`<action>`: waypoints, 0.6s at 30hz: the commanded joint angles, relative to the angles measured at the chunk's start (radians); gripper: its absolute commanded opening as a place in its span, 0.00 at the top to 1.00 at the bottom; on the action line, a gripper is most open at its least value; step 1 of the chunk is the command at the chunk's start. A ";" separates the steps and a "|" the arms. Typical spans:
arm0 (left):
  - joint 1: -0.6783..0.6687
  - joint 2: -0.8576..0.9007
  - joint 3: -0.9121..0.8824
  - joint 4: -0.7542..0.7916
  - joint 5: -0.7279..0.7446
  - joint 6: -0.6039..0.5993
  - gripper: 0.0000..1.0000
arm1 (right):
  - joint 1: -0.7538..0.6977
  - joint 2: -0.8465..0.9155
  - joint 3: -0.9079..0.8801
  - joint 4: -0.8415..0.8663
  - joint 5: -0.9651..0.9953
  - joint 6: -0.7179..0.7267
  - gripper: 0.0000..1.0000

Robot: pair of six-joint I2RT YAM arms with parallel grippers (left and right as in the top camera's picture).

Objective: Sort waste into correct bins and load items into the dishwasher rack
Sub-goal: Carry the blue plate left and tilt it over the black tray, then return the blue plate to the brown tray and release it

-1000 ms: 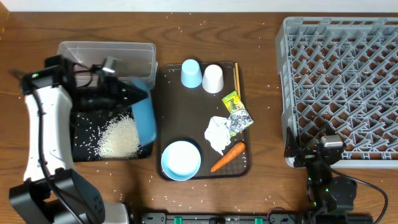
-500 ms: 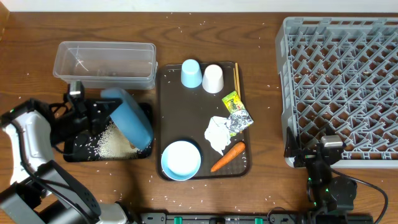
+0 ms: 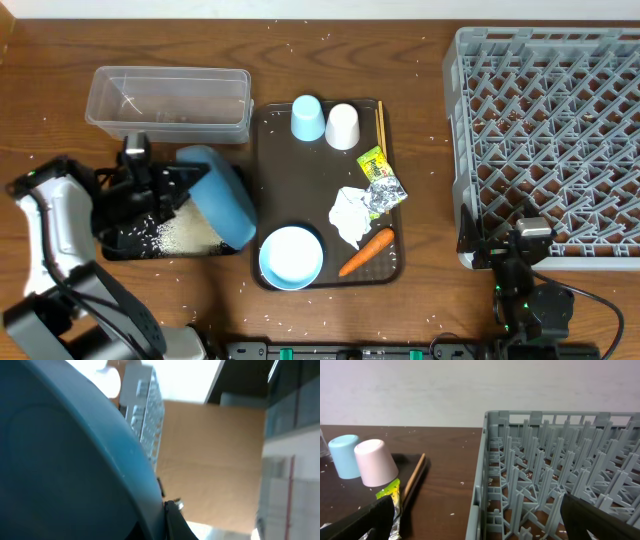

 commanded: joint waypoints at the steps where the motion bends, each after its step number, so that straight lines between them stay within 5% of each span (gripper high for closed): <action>1: -0.076 -0.085 0.012 0.002 -0.009 0.091 0.94 | -0.012 -0.005 -0.001 -0.004 0.002 0.003 0.01; 9: -0.270 -0.229 0.066 0.124 -0.121 0.038 0.94 | -0.012 -0.005 -0.001 -0.005 0.002 0.003 0.01; 14: -0.424 -0.299 0.066 0.355 -0.527 -0.359 0.94 | -0.012 -0.005 -0.001 -0.005 0.002 0.003 0.01; 18: -0.608 -0.344 0.066 0.500 -0.746 -0.524 0.94 | -0.012 -0.005 -0.001 -0.005 0.002 0.003 0.01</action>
